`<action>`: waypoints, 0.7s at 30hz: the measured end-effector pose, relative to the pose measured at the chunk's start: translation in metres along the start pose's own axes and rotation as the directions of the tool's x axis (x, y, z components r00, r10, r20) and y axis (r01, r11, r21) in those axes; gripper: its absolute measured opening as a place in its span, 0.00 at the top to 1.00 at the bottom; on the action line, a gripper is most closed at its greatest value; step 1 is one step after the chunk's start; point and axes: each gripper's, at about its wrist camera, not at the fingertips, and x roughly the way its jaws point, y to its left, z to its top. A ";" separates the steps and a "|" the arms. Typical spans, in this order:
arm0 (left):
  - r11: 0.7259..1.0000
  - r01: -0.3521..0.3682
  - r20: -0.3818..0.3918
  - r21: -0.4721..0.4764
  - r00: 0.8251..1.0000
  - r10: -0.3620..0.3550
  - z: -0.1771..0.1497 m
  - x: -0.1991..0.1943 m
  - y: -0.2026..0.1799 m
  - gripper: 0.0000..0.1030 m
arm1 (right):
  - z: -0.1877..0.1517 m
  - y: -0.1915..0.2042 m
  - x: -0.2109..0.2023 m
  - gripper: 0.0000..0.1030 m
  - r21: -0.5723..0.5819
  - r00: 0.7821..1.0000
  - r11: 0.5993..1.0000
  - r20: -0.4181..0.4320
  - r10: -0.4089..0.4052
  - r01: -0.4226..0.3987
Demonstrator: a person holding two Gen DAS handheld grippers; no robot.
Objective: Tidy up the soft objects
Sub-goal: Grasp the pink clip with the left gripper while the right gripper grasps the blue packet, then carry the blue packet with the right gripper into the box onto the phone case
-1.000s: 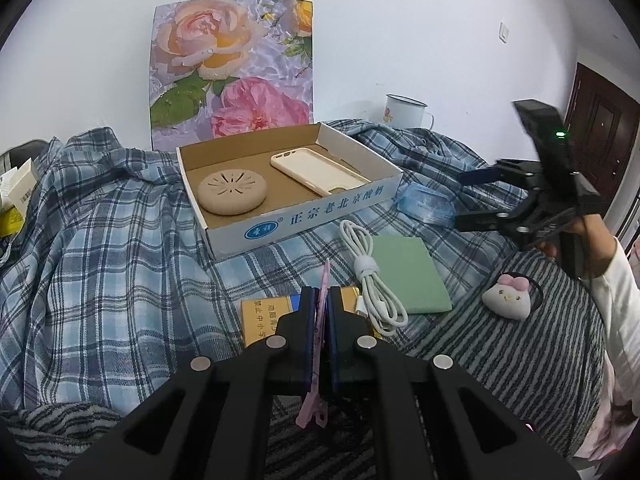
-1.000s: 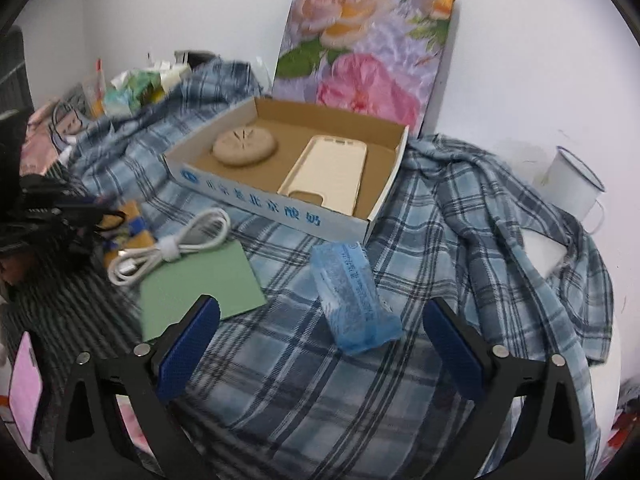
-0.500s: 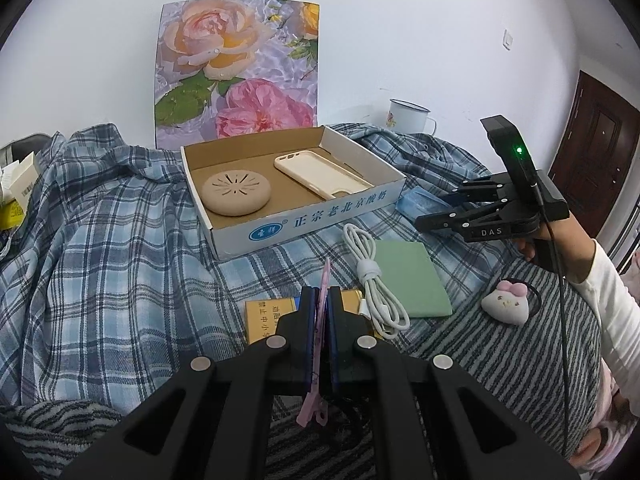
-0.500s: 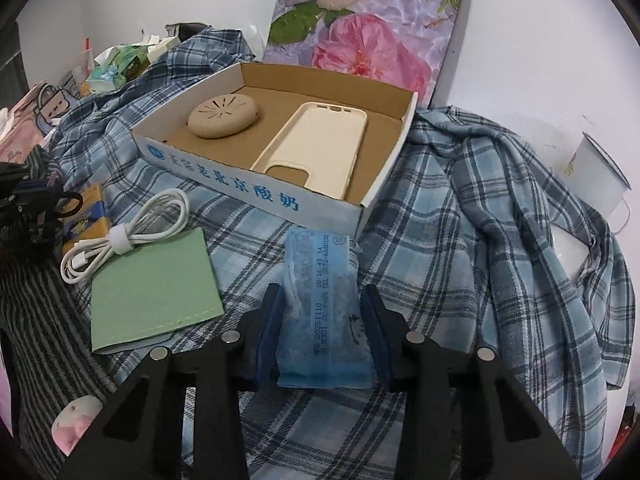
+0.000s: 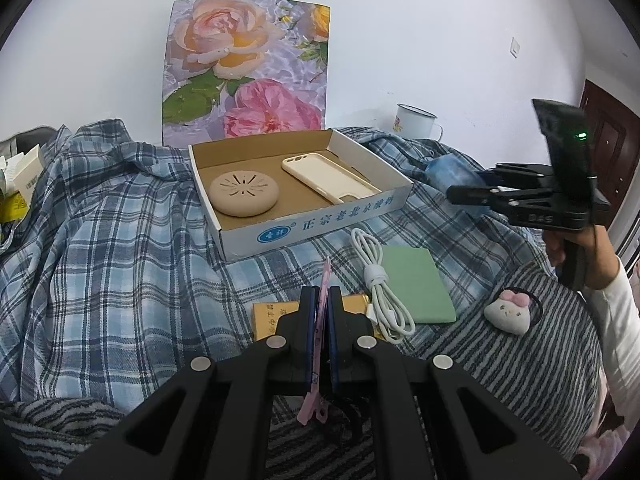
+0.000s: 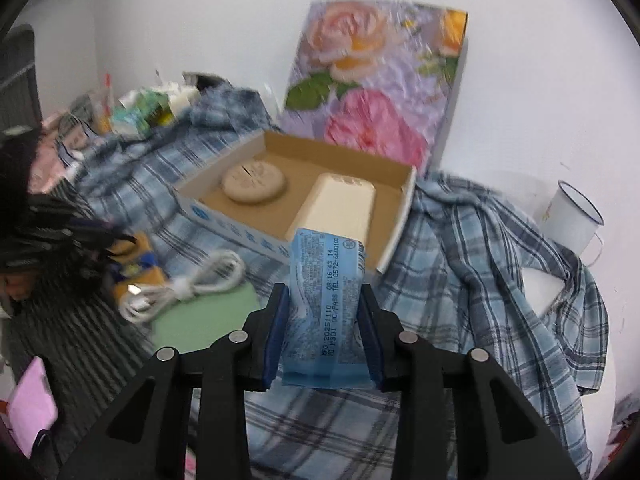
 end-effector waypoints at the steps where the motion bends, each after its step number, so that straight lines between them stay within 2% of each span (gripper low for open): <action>1: 1.000 -0.003 0.003 0.000 1.000 0.003 0.000 -0.001 0.000 0.94 | 0.002 0.003 -0.005 0.67 0.004 1.000 1.000 0.016 0.013 -0.013; 11: 0.998 -0.058 0.063 0.034 0.996 0.056 0.017 -0.010 -0.006 0.94 | 0.010 0.030 -0.024 0.67 0.013 0.991 0.997 0.113 0.072 -0.074; 21: 0.995 -0.088 0.111 0.053 0.990 0.082 0.050 -0.018 -0.009 0.94 | 0.019 0.032 -0.024 0.67 0.024 0.985 0.995 0.144 0.094 -0.099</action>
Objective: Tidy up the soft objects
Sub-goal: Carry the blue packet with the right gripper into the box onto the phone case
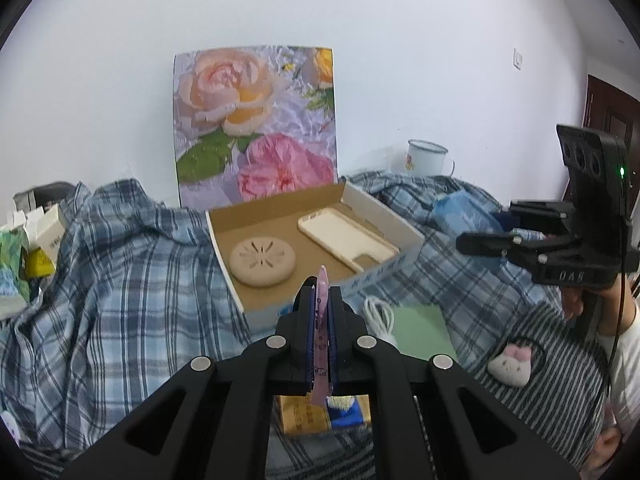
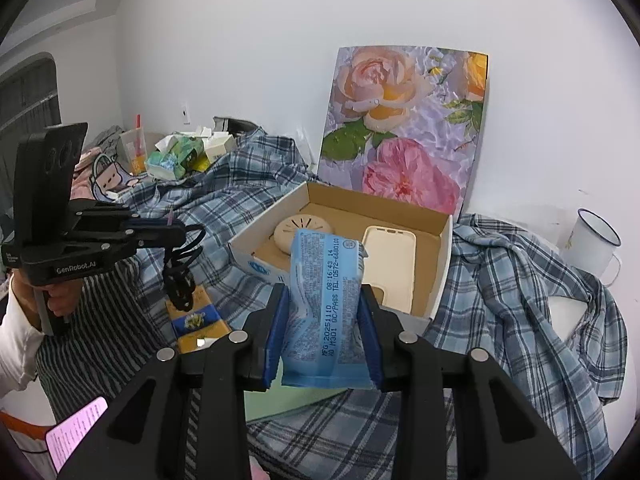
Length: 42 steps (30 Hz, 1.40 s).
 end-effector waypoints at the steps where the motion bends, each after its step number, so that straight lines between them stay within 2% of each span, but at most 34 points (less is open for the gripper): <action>1: 1.000 -0.002 0.007 0.000 1.000 0.002 0.003 -0.001 0.000 0.94 | 0.002 0.000 0.000 0.67 0.002 1.000 1.000 0.007 -0.002 0.002; 3: 1.000 -0.002 0.020 0.000 1.000 0.002 0.011 -0.001 -0.001 0.94 | 0.003 0.004 0.002 0.67 -0.021 1.000 1.000 -0.013 -0.005 0.005; 4: 1.000 -0.004 0.025 -0.003 1.000 0.004 0.015 -0.001 0.000 0.94 | 0.005 0.004 0.001 0.67 -0.026 1.000 0.999 -0.008 -0.022 0.021; 13: 1.000 -0.008 0.050 -0.006 0.999 0.009 0.042 0.007 -0.002 0.94 | 0.032 -0.003 0.001 0.67 0.028 0.997 1.000 0.076 -0.006 0.004; 23: 0.999 -0.044 0.046 -0.009 0.998 0.044 0.067 0.030 0.009 0.94 | 0.058 -0.008 0.021 0.67 0.045 0.995 0.999 0.101 -0.002 -0.002; 29: 0.997 -0.070 0.045 -0.019 0.996 0.071 0.077 0.045 0.017 0.94 | 0.072 -0.020 0.036 0.67 0.070 0.995 0.998 0.095 -0.013 0.006; 42: 0.994 -0.091 -0.016 -0.053 0.996 0.091 0.087 0.084 0.031 0.94 | 0.083 -0.041 0.066 0.67 0.120 0.997 0.992 0.066 -0.043 0.035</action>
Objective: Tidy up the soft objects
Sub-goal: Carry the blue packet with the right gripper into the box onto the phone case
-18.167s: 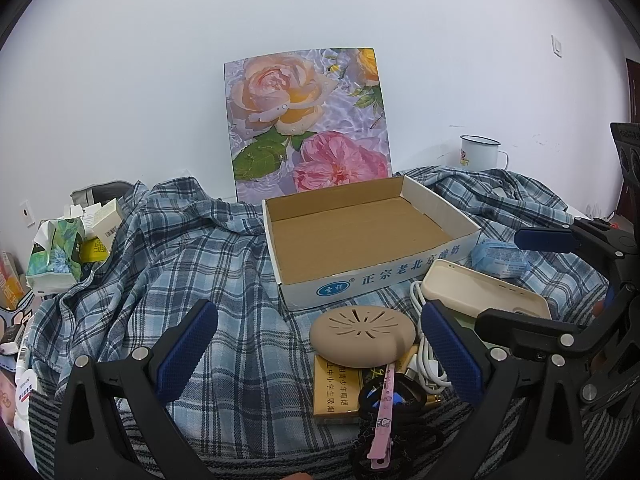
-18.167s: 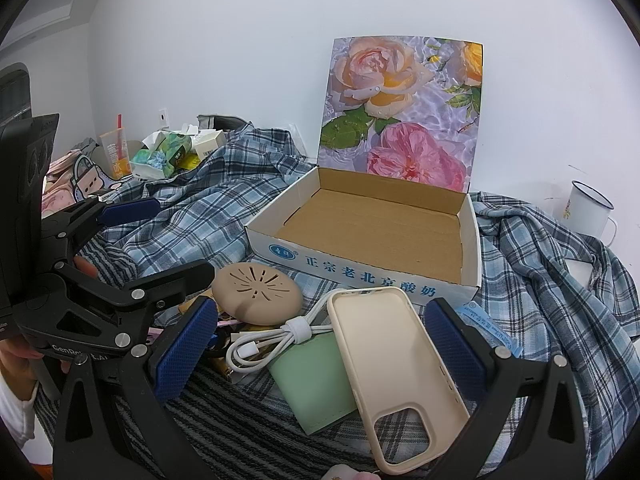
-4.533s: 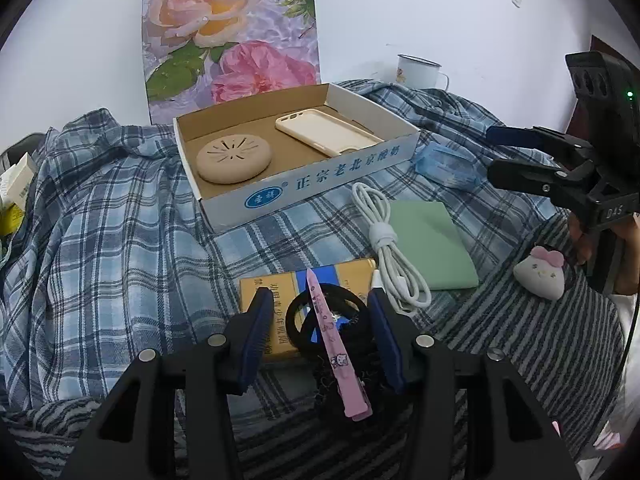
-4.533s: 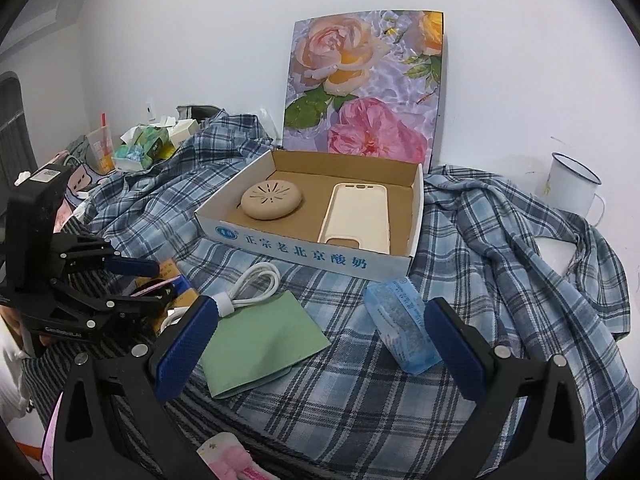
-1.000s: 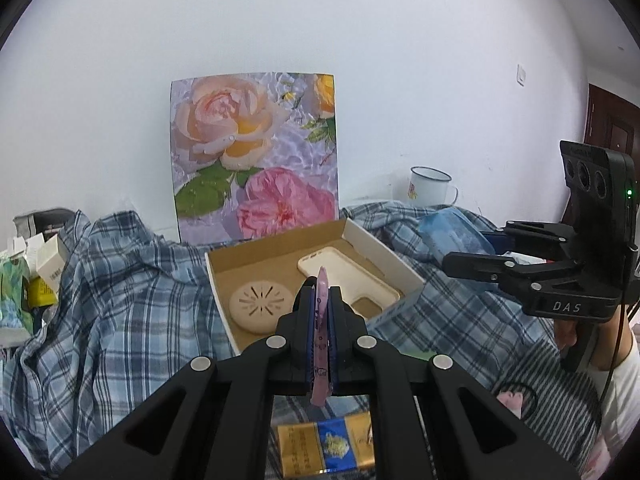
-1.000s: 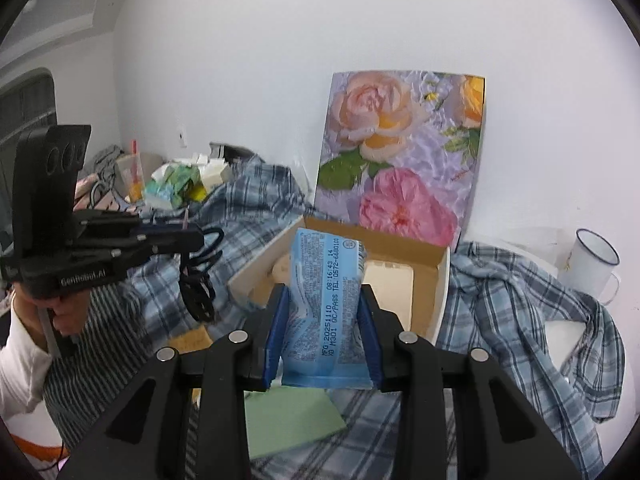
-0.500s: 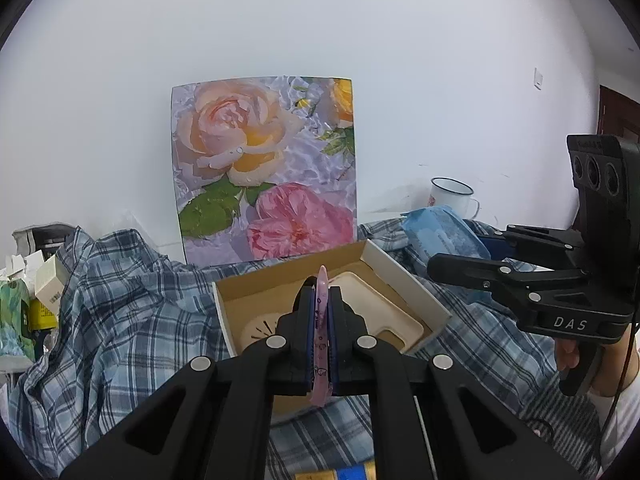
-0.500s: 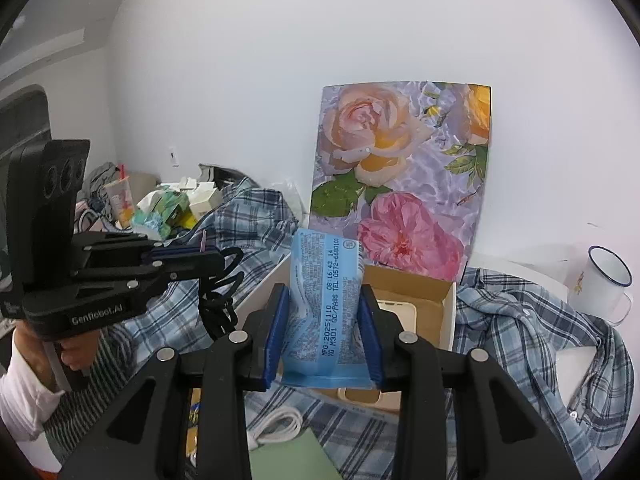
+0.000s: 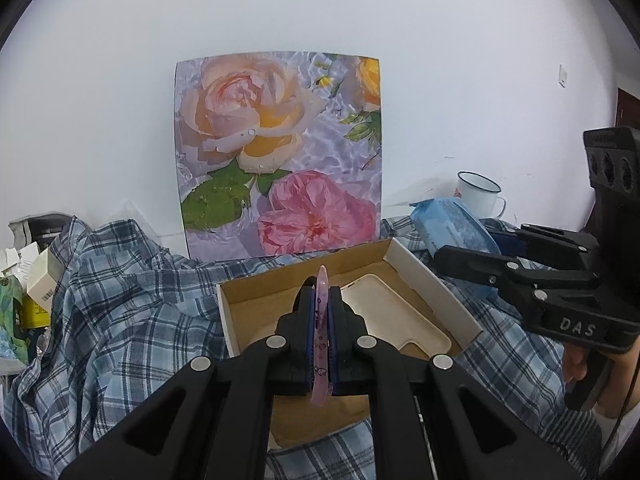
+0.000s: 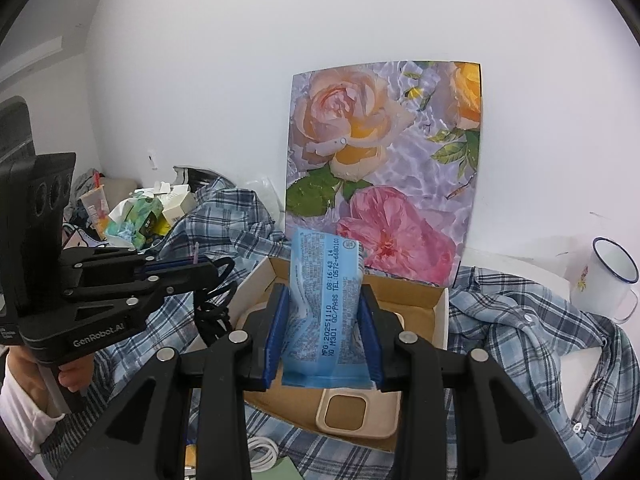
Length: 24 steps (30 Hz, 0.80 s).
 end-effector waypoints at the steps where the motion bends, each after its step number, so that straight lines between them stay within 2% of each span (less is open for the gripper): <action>1: 1.000 0.000 -0.006 -0.001 1.000 0.000 0.001 0.003 0.000 0.94 | 0.001 0.000 0.002 0.67 0.000 1.000 1.000 -0.001 -0.002 0.002; 9: 1.000 -0.010 -0.049 -0.007 0.999 0.009 0.012 0.041 -0.001 0.94 | 0.006 -0.007 0.019 0.67 0.020 1.000 1.000 -0.016 -0.006 0.007; 14: 1.000 -0.021 -0.111 -0.018 0.994 0.019 0.001 0.074 -0.004 0.94 | -0.001 -0.016 0.034 0.67 0.037 1.000 0.999 -0.021 -0.015 0.015; 24: 0.999 -0.011 -0.151 -0.044 0.989 0.004 -0.015 0.095 0.000 0.94 | -0.023 -0.029 0.066 0.67 0.076 0.993 0.997 -0.117 -0.025 0.034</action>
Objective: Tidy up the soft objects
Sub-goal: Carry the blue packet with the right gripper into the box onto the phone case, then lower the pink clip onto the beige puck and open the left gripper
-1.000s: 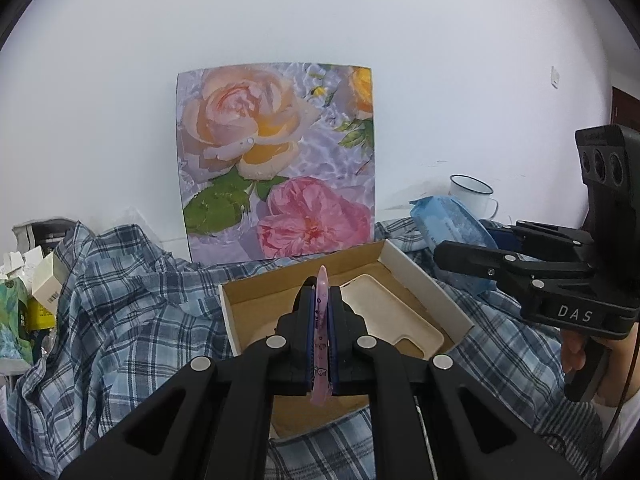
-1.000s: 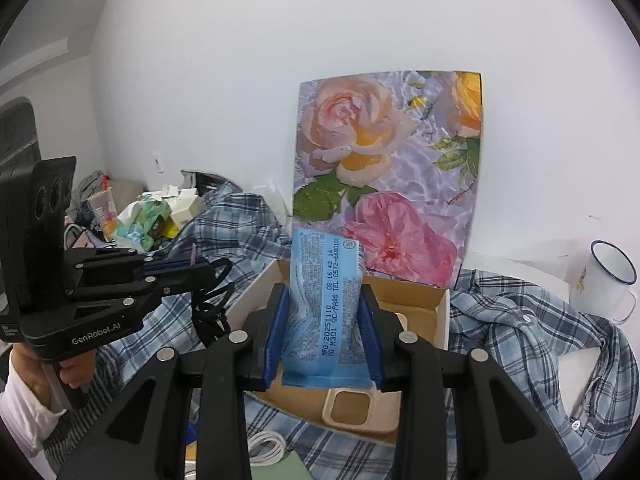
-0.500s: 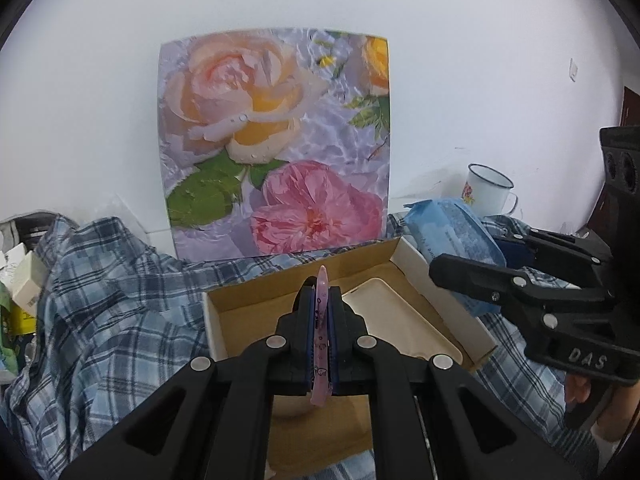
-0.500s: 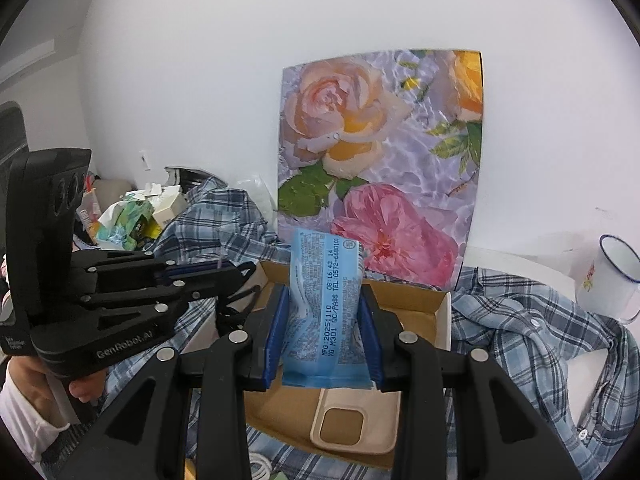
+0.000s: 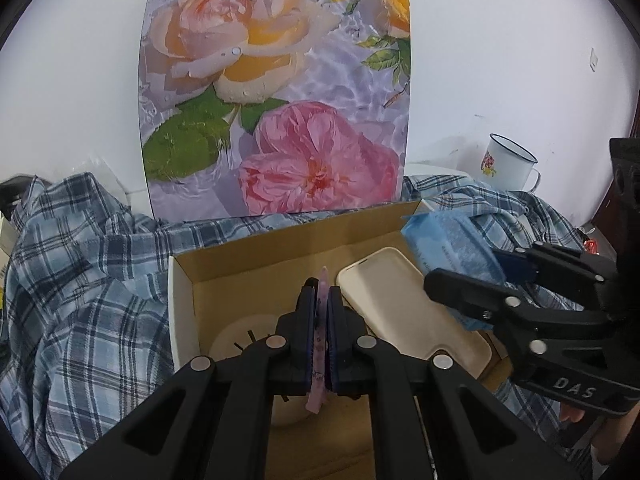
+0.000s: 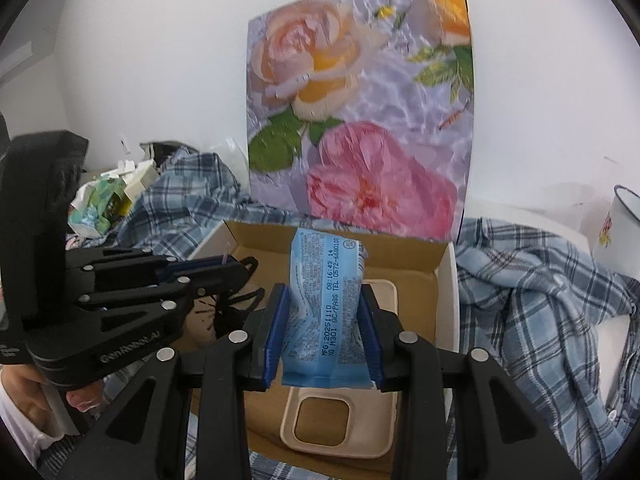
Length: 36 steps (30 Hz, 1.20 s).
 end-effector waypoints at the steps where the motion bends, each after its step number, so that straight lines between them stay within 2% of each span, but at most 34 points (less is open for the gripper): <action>1: 1.000 0.002 -0.002 -0.001 1.000 -0.002 0.000 0.002 0.000 0.94 | -0.002 -0.001 0.003 0.67 0.003 1.000 1.000 -0.009 -0.002 0.002; 7: 1.000 0.002 -0.021 -0.015 1.000 -0.002 -0.003 0.009 0.001 0.94 | -0.008 -0.010 0.015 0.66 0.026 0.999 1.000 -0.044 -0.013 0.014; 9: 1.000 0.010 -0.012 -0.012 1.000 -0.010 -0.002 0.009 0.001 0.94 | -0.010 -0.011 0.016 0.60 0.030 0.998 0.999 -0.050 -0.026 0.028; 10: 1.000 0.004 -0.003 -0.009 1.000 -0.004 -0.002 0.007 0.001 0.93 | -0.011 -0.012 0.016 0.50 0.033 0.998 0.999 -0.053 -0.028 0.030; 11: 1.000 -0.013 -0.001 -0.007 1.000 0.013 -0.001 0.007 0.001 0.85 | -0.011 -0.013 0.016 0.35 0.035 0.998 0.999 -0.053 -0.030 0.032; 12: 0.999 -0.047 -0.004 -0.001 0.999 0.047 -0.001 0.007 0.000 0.72 | -0.011 -0.013 0.015 0.30 0.036 0.998 0.999 -0.050 -0.038 0.039; 13: 0.997 -0.073 0.002 0.003 0.997 0.073 -0.001 0.006 0.000 0.30 | -0.011 -0.013 0.013 0.24 0.038 0.998 0.998 -0.045 -0.051 0.053; 14: 0.992 -0.126 0.018 -0.008 0.992 0.126 -0.001 0.005 0.002 0.03 | -0.011 -0.013 0.011 0.20 0.037 0.998 0.998 -0.040 -0.058 0.059; 15: 0.985 -0.169 0.044 -0.020 0.984 0.170 -0.001 0.002 0.006 0.00 | -0.011 -0.013 0.009 0.18 0.037 0.998 0.998 -0.034 -0.058 0.059; 17: 0.988 -0.147 0.071 -0.039 0.986 0.150 0.000 -0.004 0.014 0.00 | -0.011 -0.017 0.004 0.03 0.054 0.999 0.997 -0.016 -0.049 0.050; 18: 0.990 -0.129 0.066 -0.055 0.989 0.132 0.001 -0.005 0.017 0.00 | -0.011 -0.018 0.003 0.01 0.061 0.998 0.996 -0.009 -0.058 0.059; 20: 0.992 -0.098 0.064 -0.081 0.993 0.104 0.002 -0.008 0.021 0.00 | -0.011 -0.021 0.000 0.01 0.067 0.998 0.995 0.005 -0.069 0.068; 36: 0.995 -0.098 0.094 -0.034 0.991 0.100 0.002 -0.029 0.016 0.00 | -0.009 -0.009 -0.006 0.00 0.019 0.997 0.997 0.018 -0.077 0.076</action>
